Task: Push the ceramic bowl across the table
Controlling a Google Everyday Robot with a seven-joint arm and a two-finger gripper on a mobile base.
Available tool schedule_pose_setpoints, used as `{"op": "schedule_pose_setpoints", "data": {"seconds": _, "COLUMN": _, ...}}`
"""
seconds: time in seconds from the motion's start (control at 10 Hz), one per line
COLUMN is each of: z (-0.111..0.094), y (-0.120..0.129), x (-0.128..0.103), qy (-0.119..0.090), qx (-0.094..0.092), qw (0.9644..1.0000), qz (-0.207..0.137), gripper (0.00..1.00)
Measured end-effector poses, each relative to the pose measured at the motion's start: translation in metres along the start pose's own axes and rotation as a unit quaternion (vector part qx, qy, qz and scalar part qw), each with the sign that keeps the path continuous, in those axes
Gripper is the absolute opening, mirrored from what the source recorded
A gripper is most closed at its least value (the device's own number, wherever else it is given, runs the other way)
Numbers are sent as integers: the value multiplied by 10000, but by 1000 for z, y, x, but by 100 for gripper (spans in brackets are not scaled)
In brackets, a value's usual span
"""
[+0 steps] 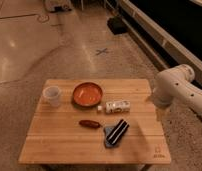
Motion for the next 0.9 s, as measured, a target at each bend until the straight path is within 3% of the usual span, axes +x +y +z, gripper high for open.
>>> {"op": "schedule_pose_setpoints", "data": {"seconds": 0.2, "z": 4, "y": -9, "x": -13, "qy": 5, "qx": 5, "qw": 9998, "qz": -179, "gripper": 68}}
{"op": "schedule_pose_setpoints", "data": {"seconds": 0.5, "z": 11, "y": -41, "x": -77, "qy": 1, "qx": 20, "qw": 9983, "qz": -581, "gripper": 68}}
{"op": "schedule_pose_setpoints", "data": {"seconds": 0.9, "z": 38, "y": -80, "x": -128, "qy": -38, "qx": 49, "qw": 9949, "qz": -1005, "gripper": 68}}
